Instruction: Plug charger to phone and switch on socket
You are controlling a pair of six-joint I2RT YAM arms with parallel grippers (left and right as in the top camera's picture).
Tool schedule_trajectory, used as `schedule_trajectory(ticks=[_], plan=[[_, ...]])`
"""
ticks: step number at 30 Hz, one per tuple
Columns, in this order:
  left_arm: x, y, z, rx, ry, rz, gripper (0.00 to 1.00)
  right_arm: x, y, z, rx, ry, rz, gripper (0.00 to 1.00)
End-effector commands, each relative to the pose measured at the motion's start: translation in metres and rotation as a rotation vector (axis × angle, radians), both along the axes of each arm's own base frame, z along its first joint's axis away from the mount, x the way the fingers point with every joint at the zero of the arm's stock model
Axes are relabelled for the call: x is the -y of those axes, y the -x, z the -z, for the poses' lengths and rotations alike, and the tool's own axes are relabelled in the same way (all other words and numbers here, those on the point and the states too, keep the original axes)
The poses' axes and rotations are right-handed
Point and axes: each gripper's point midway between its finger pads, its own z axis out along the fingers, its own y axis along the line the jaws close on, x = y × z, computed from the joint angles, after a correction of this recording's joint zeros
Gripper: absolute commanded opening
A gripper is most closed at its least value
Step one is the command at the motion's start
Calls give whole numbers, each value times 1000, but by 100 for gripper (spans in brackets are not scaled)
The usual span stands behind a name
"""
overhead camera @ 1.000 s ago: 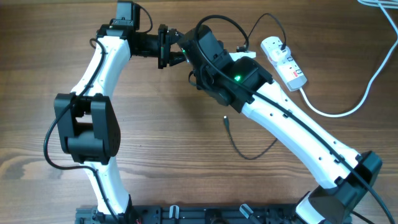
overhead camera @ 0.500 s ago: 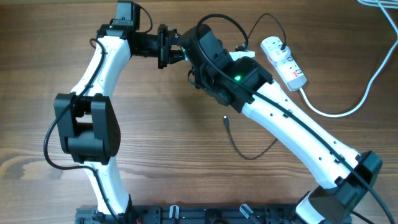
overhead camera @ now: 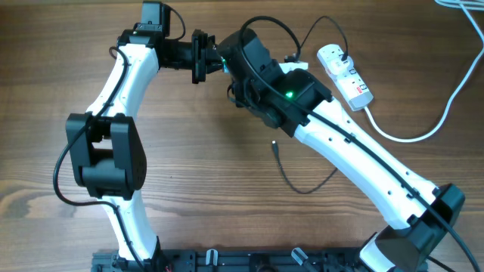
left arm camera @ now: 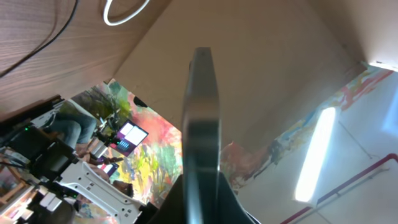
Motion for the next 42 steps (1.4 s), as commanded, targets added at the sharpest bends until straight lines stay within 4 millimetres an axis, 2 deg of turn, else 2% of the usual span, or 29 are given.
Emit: schedule_trajectory(ticks=[1, 4, 7, 10, 15, 17, 19, 22, 23, 24, 25, 30, 31, 34, 37, 39, 40, 42], plan=[[-2, 5, -21, 40, 31, 8, 4, -2, 6, -16, 21, -20, -40, 38], [-2, 5, -21, 48, 31, 7, 4, -1, 5, -16, 44, 38, -90, 63], [-4, -2, -20, 112, 17, -5, 4, 5, 2, -25, 121, 177, -185, 77], [-6, -10, -12, 169, -31, -32, 4, 22, 1, -46, 228, 358, -271, 91], [-18, -28, 18, 322, -218, -100, 4, 75, 9, -104, 411, 774, -449, 93], [-23, -31, 31, 327, -293, -115, 4, 98, 17, -111, 406, 867, -502, 93], [-32, -34, 47, 330, -392, -134, 4, 121, 26, -106, 353, 949, -574, 93], [-46, -38, 60, 370, -481, -143, 4, 133, 38, -77, 267, 1057, -849, 99], [-49, -40, 62, 389, -503, -145, 4, 131, 43, -62, 244, 1077, -980, 99], [-55, -42, 68, 407, -547, -148, 4, 127, 53, -38, 207, 1075, -1162, 99], [-59, -43, 73, 407, -581, -152, 4, 125, 59, -23, 174, 1053, -1240, 100], [-77, -41, 94, 356, -736, -162, 4, 121, 84, 67, -59, 926, -1435, 100], [-79, -39, 97, 346, -752, -160, 4, 121, 86, 80, -87, 914, -1451, 99], [-80, -38, 98, 338, -760, -158, 4, 117, 97, 126, -168, 840, -1513, 93], [-81, -40, 98, 344, -765, -164, 4, 110, 104, 162, -195, 773, -1553, 87], [-85, -41, 101, 344, -790, -169, 4, 111, 107, 182, -219, 767, -1570, 60], [-85, -41, 101, 345, -797, -169, 4, 111, 108, 191, -230, 765, -1579, 55], [-85, -41, 101, 344, -796, -169, 4, 111, 111, 209, -247, 761, -1592, 56]])
